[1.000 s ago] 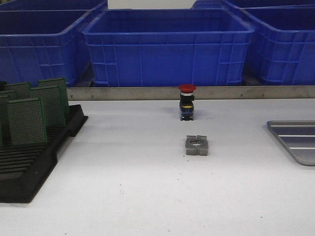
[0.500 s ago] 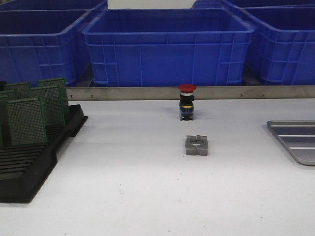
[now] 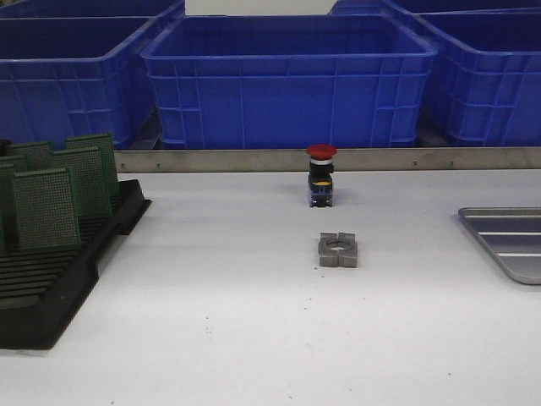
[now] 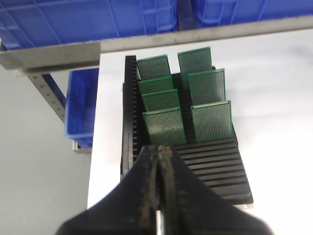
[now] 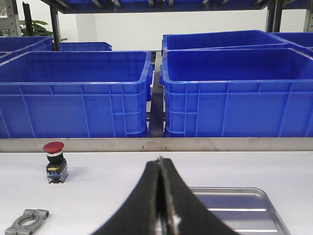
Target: Place circuit board on tray
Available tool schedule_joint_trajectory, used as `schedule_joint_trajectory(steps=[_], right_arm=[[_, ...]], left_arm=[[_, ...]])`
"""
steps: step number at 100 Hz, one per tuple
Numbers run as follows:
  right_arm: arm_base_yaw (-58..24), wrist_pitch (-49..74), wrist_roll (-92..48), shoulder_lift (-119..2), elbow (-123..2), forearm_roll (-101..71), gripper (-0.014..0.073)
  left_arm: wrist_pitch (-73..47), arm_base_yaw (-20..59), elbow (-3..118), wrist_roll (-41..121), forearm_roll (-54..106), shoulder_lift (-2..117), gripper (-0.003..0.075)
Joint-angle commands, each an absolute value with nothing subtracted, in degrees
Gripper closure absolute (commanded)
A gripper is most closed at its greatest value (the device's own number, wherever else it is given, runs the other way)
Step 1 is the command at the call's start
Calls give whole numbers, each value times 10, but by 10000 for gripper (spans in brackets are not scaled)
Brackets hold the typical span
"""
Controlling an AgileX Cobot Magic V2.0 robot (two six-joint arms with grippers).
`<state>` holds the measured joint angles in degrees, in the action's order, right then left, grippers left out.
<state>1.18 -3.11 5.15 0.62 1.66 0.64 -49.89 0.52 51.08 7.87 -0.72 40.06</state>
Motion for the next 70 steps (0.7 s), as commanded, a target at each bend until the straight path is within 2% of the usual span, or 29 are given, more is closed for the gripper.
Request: schedule_joint_trajectory(steps=[1,29,36,41,48,60,65,70], right_arm=[[17,-80,49,15,19,12,662],[17,-80,49,15,19,12,662],[17,-80,49,15,19,12,662],[17,-80,49,15,19,12,662],[17,-80,49,15,19,12,662],[17,-80,49,15,19,12,662],[17,-80,49,15,19,12,662],[17,-80,49,15,19,12,662]], left_arm=[[-479,4,553,79,-3,450,739],[-481,4,570,79,0,519,737],[-482,4,570,79,0,525,713],[-482,4,570,79,0,527,662],[-482,4,570,79,0,527,538],[-482,4,570,79,-3,527,265],[-482,4,570,79,-3,527,198],[-479,4,570,79,0,527,169]])
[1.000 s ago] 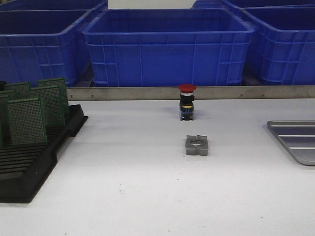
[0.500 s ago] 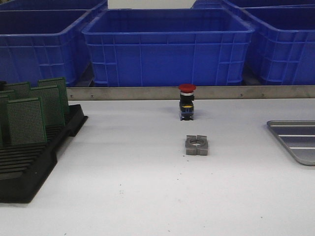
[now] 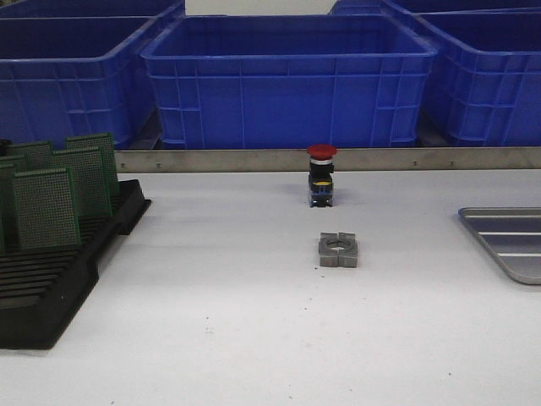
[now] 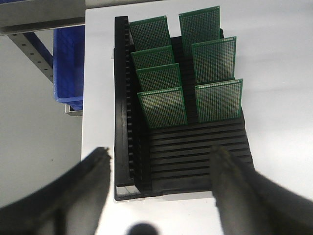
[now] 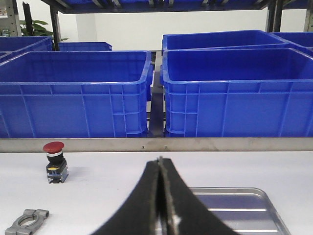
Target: Place circuit board on tray
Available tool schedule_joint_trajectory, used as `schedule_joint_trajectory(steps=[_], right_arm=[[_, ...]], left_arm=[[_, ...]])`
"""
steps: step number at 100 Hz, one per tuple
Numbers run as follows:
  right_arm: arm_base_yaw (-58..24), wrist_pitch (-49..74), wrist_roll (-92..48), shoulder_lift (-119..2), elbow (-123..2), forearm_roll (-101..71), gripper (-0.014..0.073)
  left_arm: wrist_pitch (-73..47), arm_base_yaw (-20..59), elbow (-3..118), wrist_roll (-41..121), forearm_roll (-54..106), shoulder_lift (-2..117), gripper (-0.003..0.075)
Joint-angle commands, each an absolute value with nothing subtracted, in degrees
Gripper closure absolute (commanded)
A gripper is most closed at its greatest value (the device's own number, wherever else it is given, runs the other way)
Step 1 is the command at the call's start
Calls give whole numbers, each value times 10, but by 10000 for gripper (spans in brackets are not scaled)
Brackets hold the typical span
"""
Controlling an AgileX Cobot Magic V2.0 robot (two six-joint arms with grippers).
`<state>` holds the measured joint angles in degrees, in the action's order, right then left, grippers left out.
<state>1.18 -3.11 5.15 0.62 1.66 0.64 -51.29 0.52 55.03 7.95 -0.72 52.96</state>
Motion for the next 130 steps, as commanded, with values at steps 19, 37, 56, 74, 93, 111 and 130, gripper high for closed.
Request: schedule_joint_trajectory(steps=[19,37,56,74,93,111,130], right_arm=[[17,-80,49,15,19,12,662],[17,-80,49,15,19,12,662],[17,-80,49,15,19,12,662],[17,-80,49,15,19,12,662],[17,-80,49,15,19,12,662],[17,-80,49,15,19,12,662],[17,-80,49,15,19,12,662]], left_arm=[[-452,4,573,85,27,530,172],[-492,4,647,175,46,585,172],[-594,4,768,351,138,697,172],[-724,4,864,533,199,811,172],[-728,5,886,674,214,884,172],[-728,5,886,746,227,927,172],[-728,14,885,792,227,954,172]])
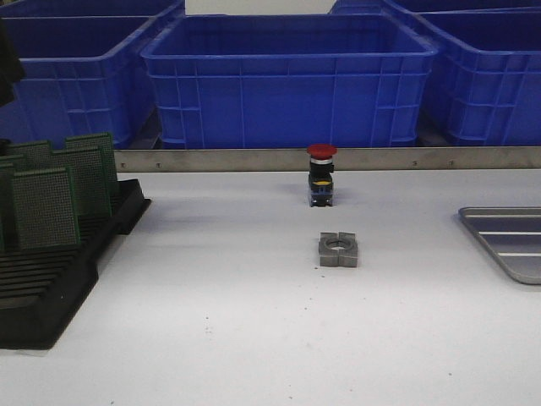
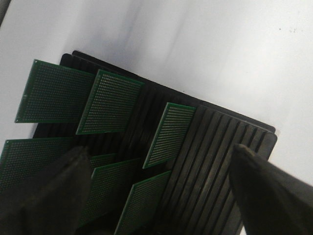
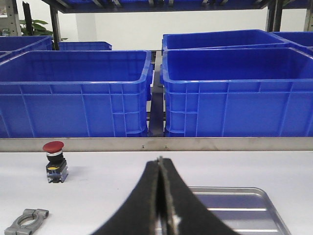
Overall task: Place circuit board on tray
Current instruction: 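Lower the left gripper onto a green circuit board in the rack and grasp it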
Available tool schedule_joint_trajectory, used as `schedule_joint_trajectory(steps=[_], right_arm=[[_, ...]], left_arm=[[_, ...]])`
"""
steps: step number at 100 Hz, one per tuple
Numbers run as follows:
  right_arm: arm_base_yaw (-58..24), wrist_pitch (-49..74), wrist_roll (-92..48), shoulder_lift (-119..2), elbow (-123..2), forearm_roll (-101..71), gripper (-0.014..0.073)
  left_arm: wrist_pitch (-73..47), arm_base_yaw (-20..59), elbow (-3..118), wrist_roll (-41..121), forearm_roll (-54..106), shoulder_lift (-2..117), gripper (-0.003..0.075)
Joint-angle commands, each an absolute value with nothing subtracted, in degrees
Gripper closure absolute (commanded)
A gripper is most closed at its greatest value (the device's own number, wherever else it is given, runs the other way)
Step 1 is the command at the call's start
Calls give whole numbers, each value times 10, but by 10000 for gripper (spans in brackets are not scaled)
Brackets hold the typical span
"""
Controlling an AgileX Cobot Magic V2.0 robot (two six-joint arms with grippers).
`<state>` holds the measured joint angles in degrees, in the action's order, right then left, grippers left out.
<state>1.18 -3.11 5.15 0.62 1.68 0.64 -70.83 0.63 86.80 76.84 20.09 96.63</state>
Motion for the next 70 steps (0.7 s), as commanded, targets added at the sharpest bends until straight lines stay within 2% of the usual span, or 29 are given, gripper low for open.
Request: schedule_joint_trajectory(steps=[1,70], right_arm=[[17,-80,49,15,19,12,662],[17,-80,49,15,19,12,662]], left_arm=[[-728,14,885,797,227,954,172],[-729,38,885,830,215,1067,172]])
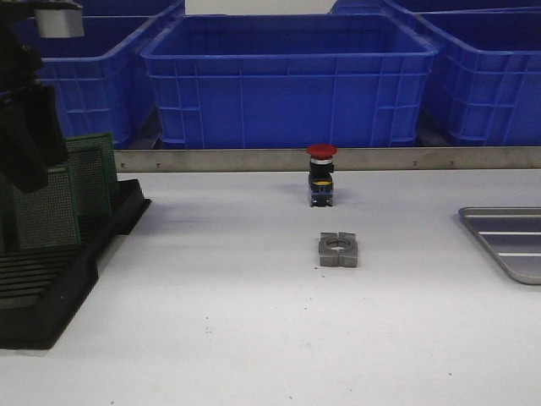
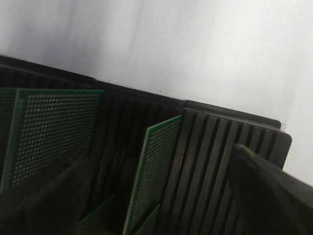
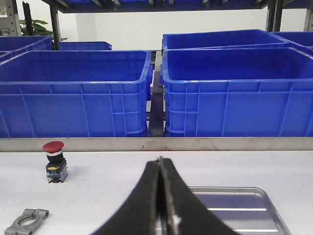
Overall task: Place circuit board on tray
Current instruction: 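Lower the left gripper onto a green circuit board in the rack and grasp it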
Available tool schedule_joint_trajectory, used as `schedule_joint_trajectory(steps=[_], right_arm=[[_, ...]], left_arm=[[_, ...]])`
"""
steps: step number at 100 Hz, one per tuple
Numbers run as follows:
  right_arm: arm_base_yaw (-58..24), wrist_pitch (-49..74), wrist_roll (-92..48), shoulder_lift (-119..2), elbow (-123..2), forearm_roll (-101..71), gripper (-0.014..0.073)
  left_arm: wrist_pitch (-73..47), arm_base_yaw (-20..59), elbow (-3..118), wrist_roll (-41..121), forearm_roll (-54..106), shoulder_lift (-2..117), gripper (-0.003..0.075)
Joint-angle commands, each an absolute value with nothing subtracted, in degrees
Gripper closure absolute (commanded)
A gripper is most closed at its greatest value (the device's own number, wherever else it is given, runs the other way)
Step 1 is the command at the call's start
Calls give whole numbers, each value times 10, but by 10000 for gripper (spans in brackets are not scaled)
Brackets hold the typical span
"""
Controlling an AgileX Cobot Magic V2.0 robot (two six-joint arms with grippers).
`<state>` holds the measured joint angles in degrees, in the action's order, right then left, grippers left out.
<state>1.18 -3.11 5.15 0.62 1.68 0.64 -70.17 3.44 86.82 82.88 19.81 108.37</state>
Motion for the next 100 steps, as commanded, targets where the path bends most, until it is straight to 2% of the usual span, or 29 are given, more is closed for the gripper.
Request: schedule_joint_trajectory(steps=[1,30,37,44,64,100], right_arm=[[17,-80,49,15,19,12,662],[17,-80,49,15,19,12,662],[17,-80,49,15,19,12,662],[17,-80,49,15,19,12,662],[17,-80,49,15,19,12,662],[17,-80,49,15,19,12,662]], left_arm=[[-729,38,885,830,214,1068,172],[-729,38,885,830,205,1086,174],[-729,38,885,830,203,1086,204],[-729,38,885,830,199,1086,300],[-729,38,885,830,193,1086,740],[-729,38,887,830,193,1084,738]])
